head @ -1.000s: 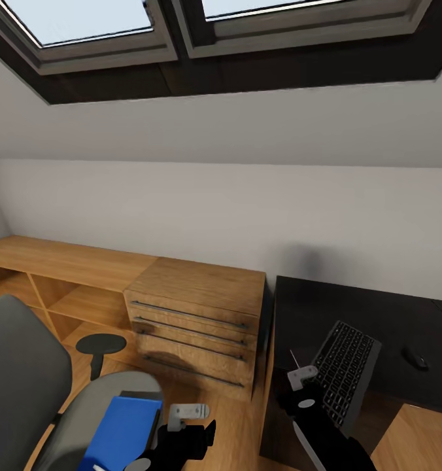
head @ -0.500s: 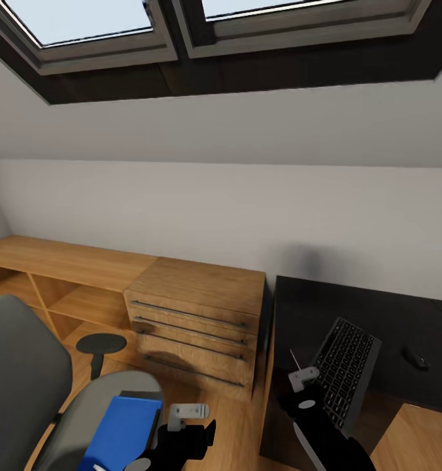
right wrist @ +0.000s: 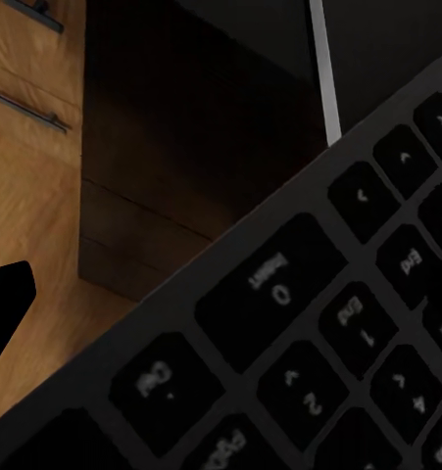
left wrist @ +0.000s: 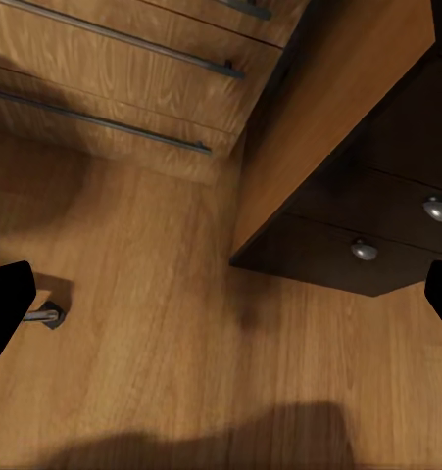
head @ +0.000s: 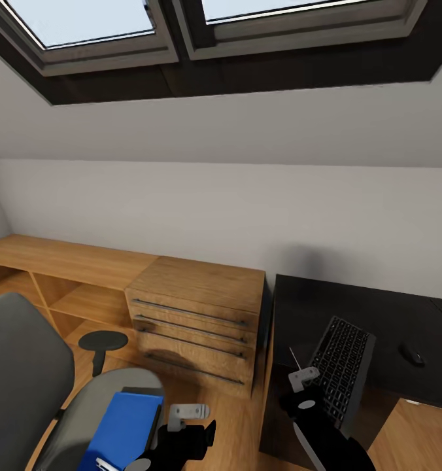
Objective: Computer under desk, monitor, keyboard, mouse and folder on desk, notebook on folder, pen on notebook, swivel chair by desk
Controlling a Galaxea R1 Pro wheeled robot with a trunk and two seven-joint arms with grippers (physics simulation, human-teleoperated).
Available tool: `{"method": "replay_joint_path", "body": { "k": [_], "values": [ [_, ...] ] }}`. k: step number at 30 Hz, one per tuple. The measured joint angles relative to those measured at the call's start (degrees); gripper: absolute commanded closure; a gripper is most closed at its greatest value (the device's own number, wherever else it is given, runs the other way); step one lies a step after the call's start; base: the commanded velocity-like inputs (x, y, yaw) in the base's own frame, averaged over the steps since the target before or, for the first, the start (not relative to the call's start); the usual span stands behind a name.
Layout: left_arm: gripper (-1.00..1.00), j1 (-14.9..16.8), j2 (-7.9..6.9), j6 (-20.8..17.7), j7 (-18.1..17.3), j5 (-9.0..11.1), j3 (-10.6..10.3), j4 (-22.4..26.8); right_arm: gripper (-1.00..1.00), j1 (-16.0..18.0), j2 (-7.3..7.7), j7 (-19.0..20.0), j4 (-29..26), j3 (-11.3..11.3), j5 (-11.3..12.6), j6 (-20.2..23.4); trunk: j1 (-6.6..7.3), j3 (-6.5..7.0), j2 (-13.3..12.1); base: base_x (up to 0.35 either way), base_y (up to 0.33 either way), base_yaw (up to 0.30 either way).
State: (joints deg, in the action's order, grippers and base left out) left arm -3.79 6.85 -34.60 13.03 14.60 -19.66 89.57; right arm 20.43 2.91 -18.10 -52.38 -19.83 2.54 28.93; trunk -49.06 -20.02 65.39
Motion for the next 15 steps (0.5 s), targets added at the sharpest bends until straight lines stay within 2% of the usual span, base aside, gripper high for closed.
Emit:
{"method": "replay_joint_path", "body": {
  "k": [6,15],
  "values": [
    [-1.0,0.0,0.0,0.0,0.0,0.0,0.0,0.0,-1.0,0.0,0.0,0.0,0.0,0.0,0.0,0.0,-0.01,0.0,0.0,-0.105,0.0,0.0],
    [-1.0,0.0,0.07,0.0,0.0,0.0,-0.1,0.0,-1.0,0.0,0.0,0.0,0.0,-0.1,0.0,-0.1,-0.01,0.0,0.0,-0.035,0.0,0.0]
  ]
}}
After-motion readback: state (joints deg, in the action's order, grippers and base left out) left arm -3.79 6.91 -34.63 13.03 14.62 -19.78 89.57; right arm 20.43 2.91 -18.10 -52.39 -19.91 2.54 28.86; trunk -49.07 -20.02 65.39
